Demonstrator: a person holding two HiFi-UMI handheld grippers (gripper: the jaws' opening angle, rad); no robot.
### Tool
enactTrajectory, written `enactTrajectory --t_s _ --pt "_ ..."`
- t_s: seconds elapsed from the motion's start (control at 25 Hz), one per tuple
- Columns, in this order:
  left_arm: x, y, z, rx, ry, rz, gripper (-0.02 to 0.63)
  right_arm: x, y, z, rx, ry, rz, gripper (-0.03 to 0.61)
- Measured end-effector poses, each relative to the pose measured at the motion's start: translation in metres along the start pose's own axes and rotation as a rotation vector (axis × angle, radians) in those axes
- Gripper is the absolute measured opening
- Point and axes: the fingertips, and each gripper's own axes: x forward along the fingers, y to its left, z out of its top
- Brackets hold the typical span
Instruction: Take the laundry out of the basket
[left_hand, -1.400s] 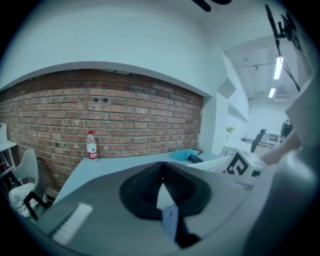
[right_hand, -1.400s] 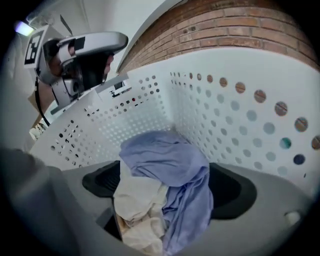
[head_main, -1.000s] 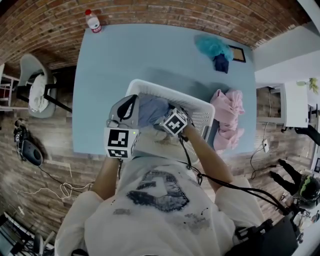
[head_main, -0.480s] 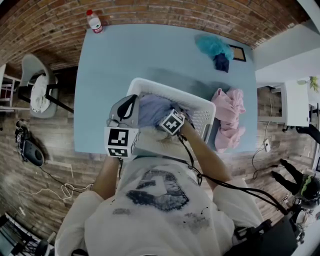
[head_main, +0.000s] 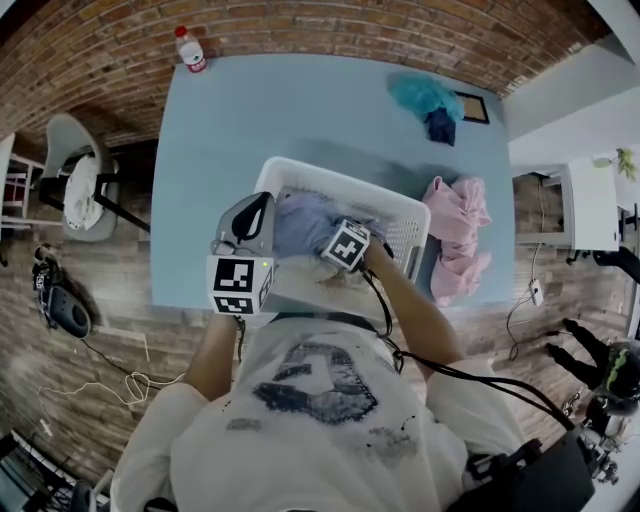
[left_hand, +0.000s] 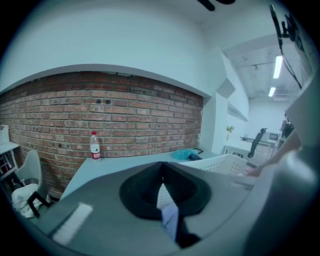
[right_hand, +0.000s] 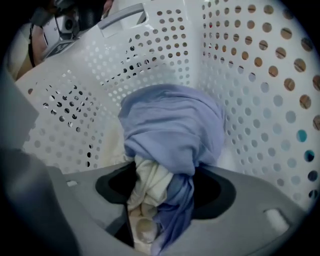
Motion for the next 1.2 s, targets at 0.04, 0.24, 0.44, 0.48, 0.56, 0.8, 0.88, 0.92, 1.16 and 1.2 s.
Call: enactTrajectory --t_s 0.04,0.24,0.44,0.48,0.56,0.8,0.88,0.92,1.16,1.2 --pt "-0.001 0.001 0.000 0.000 -0.001 0.002 -0.009 0.000 0.001 0.000 0.004 0.002 0.008 0.311" --pt "-0.008 0.002 -0.001 0.005 0.000 0.018 -0.009 0.003 0.010 -0.018 0.080 0.061 0.065 0.239" --pt "-0.014 0.002 -0.003 0.001 0.004 0.029 -0.009 0.000 0.005 -0.014 0.128 0.034 0.066 0.213" --pt "-0.015 0.002 -0.004 -0.001 0.004 0.031 -0.009 -0.001 0.003 -0.011 0.137 0.022 0.058 0.210" --pt "-0.018 0.004 -0.005 -0.004 0.004 0.037 -0.009 -0.004 0.003 -0.008 0.163 0.010 0.057 0.207" --pt "-0.024 0.006 -0.002 -0.003 -0.002 0.052 -0.009 -0.031 0.005 0.008 0.222 -0.083 0.069 0.198" --pt "-0.025 0.006 -0.001 -0.003 -0.004 0.051 -0.009 -0.043 0.005 0.015 0.249 -0.129 0.057 0.198" --pt "-0.026 0.005 -0.001 -0.002 -0.005 0.050 -0.009 -0.050 0.005 0.019 0.263 -0.153 0.050 0.198" --pt "-0.026 -0.007 0.006 0.014 -0.018 0.038 -0.009 -0.096 0.007 0.033 0.325 -0.332 0.031 0.197" --pt "-0.026 -0.009 0.008 0.018 -0.020 0.035 -0.009 -0.105 0.008 0.035 0.341 -0.367 0.029 0.198"
